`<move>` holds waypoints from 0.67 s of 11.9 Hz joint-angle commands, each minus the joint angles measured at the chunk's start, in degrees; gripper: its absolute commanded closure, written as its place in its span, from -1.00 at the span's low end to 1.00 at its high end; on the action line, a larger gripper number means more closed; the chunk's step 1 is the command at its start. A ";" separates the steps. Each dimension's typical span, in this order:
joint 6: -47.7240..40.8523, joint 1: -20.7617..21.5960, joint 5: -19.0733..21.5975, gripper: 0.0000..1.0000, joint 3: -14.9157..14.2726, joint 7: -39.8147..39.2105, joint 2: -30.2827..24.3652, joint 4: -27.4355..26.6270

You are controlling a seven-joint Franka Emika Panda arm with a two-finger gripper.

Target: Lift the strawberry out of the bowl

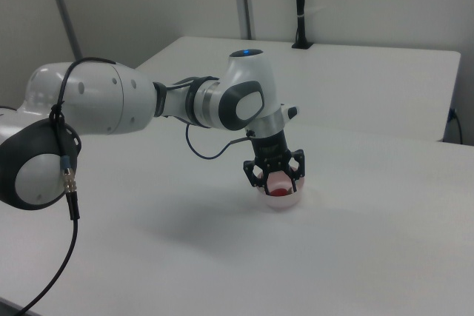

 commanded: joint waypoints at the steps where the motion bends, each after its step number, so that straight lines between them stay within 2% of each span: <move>1: -2.04 0.32 -1.57 0.40 -0.05 -1.03 -1.10 -1.47; 2: -3.35 0.32 -1.40 0.52 0.04 -0.77 -1.36 -1.21; 6: -6.96 0.41 -0.08 0.53 0.57 0.81 -3.12 -0.07; 7: -6.96 0.41 -0.08 0.51 0.57 0.90 -3.21 -0.06; 8: -7.05 0.33 0.01 0.30 0.57 0.90 -3.47 -0.06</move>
